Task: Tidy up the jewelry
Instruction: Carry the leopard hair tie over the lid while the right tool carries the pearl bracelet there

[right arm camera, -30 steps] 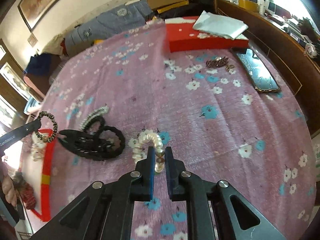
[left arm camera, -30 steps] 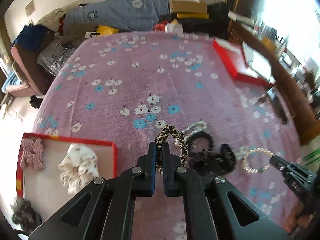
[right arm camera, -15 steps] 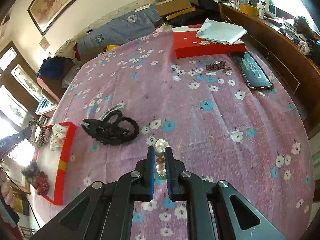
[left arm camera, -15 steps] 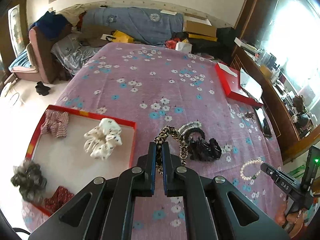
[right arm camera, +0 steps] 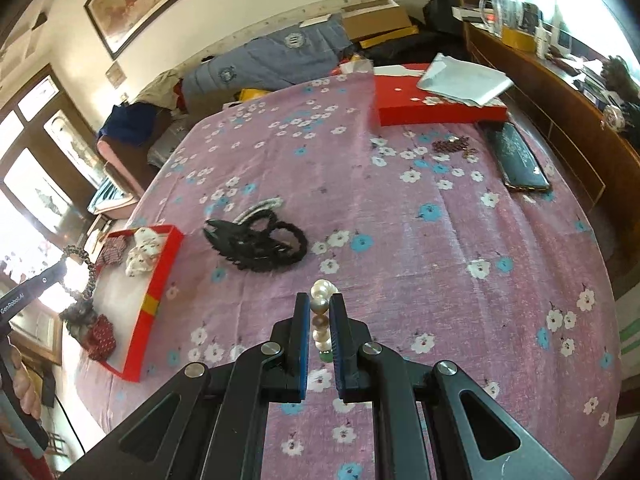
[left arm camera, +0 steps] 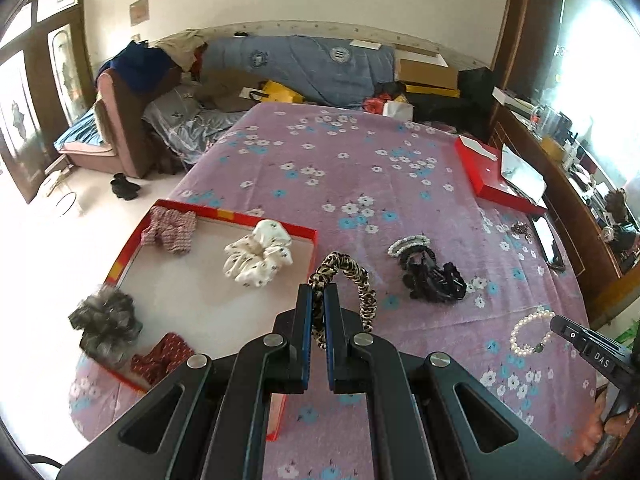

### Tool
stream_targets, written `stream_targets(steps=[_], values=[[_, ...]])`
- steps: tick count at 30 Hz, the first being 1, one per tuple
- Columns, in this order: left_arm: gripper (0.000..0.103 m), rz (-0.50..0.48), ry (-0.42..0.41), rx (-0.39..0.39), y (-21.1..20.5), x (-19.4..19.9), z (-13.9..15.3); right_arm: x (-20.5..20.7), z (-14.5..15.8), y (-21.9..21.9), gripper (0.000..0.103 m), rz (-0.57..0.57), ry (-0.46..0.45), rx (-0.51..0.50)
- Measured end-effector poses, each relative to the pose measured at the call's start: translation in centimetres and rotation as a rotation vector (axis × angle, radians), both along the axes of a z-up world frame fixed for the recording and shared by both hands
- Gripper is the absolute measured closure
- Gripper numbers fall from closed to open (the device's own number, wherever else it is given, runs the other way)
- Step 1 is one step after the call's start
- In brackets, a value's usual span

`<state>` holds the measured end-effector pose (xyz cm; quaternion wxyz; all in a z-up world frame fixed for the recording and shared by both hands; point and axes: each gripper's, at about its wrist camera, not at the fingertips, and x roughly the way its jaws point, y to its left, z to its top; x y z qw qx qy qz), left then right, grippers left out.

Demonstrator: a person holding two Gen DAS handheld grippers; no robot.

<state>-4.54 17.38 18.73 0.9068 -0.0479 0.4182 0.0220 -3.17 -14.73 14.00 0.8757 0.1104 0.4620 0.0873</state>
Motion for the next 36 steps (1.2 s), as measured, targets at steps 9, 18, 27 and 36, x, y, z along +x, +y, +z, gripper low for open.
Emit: stream_targets(steps=[9,18,27,36], values=[[0.098,0.116,-0.023,0.051,3.2,-4.1,1.2,-0.6,0.8,3.5,0.092,0.110,-0.026,0.013],[0.098,0.231,-0.008,0.073,7.5,-7.1,1.4,-1.4,0.8,7.0,0.092,0.203,-0.026,0.012],[0.098,0.246,0.002,0.048,10.7,-6.3,0.8,-0.7,1.5,9.7,0.092,0.214,-0.036,-0.030],[0.098,0.215,0.026,0.047,15.3,-3.9,0.1,0.8,1.3,15.8,0.092,0.243,-0.014,-0.042]])
